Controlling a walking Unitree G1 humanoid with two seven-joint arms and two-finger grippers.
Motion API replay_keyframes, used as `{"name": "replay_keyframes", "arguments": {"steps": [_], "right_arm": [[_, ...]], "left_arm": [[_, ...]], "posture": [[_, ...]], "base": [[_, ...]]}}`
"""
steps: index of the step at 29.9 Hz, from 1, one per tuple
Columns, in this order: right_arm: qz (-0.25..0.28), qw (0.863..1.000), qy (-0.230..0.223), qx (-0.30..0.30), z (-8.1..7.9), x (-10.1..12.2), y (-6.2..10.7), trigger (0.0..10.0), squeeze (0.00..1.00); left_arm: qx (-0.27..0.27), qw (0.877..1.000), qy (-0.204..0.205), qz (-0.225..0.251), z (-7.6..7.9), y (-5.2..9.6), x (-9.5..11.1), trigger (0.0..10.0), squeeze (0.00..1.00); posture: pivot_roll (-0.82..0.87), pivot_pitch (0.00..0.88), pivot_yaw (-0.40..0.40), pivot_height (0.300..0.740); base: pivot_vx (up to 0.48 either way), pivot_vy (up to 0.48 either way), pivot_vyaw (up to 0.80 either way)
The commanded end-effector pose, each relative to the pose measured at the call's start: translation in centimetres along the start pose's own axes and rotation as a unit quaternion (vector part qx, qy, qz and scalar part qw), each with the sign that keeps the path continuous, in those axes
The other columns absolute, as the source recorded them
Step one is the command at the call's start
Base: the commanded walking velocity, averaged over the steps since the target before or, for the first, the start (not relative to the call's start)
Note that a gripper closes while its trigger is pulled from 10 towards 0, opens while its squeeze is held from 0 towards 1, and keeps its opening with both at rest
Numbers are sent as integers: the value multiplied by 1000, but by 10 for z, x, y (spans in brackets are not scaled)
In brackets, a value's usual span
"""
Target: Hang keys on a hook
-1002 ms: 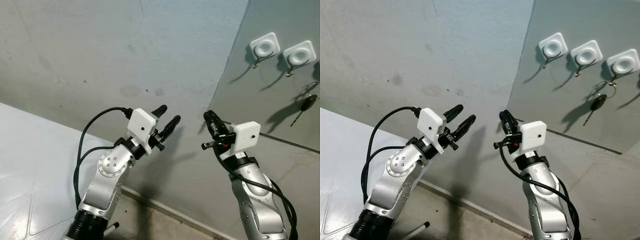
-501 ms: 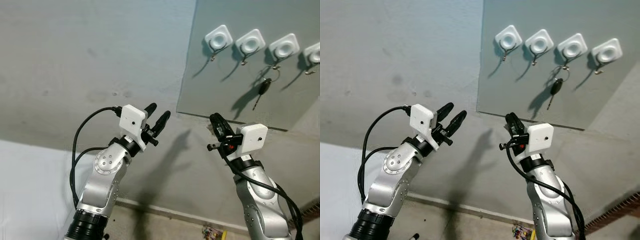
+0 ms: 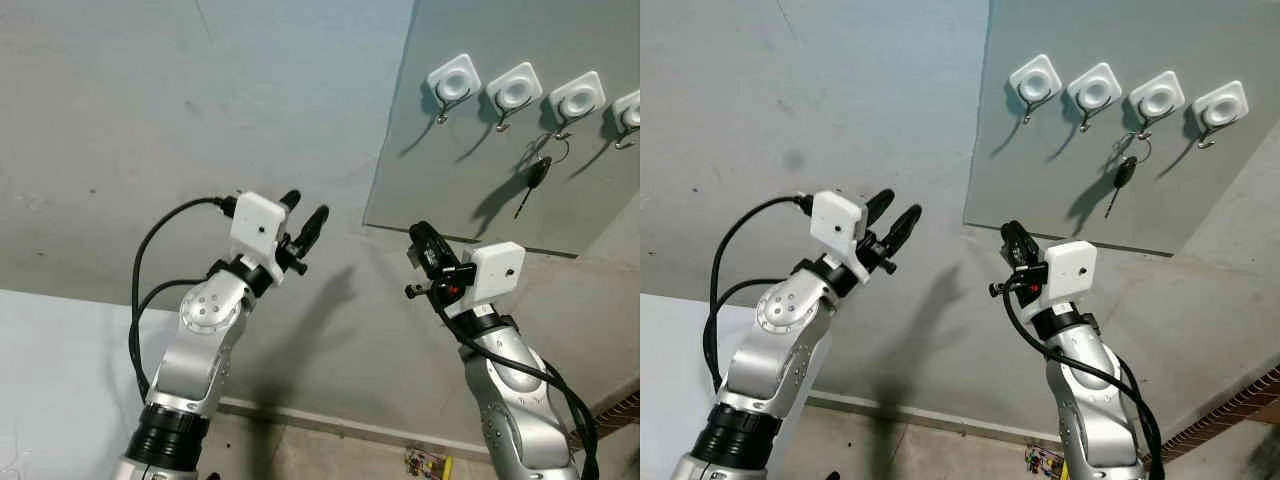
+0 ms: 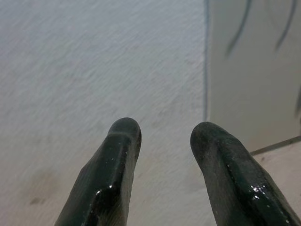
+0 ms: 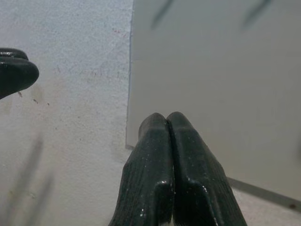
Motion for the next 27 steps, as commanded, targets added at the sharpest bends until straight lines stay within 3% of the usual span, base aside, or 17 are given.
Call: {"name": "replay_keyframes", "arguments": {"steps": [1,5,10,13,19,27], "right_arm": [[27,999,9,16,-1,19,-8,10000,0],[46,999,5,27,-5,30,-14,10000,0],[96,993,-9,69,-18,64,-26,10000,0],[120,990,-16,76,-21,81,-30,10000,0],[146,986,-31,78,-20,97,-28,10000,0],[154,985,-51,60,-14,103,-25,10000,0]], "left_arm": [[-18,1000,-15,11,4,-5,13,10000,0],[-42,998,-31,24,12,-7,21,10000,0],[-115,990,-49,64,40,-10,50,10000,0],[-146,984,-70,73,48,-9,58,10000,0],[-175,978,-67,87,50,-7,71,10000,0],[-183,976,-66,93,49,-9,77,10000,0]], "posture": [[-113,0,-24,740],[-113,0,-23,740],[-105,0,-23,740],[-104,0,-19,740],[-110,0,-10,740],[-126,0,5,740]], "base": [[0,0,0],[0,0,0],[0,0,0],[0,0,0],[0,0,0],[0,0,0]]}}
Point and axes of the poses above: a point about 5 cm out from each wrist's last joint towards the gripper, its own y axis pointing back from the gripper into the wrist, its own x axis along the axis of the wrist's last joint, z = x × y, the point moved 5 cm from there along -y, pointing out of the wrist towards the gripper, and after that the axes turned 5 degrees about y, right-handed, at the moved point
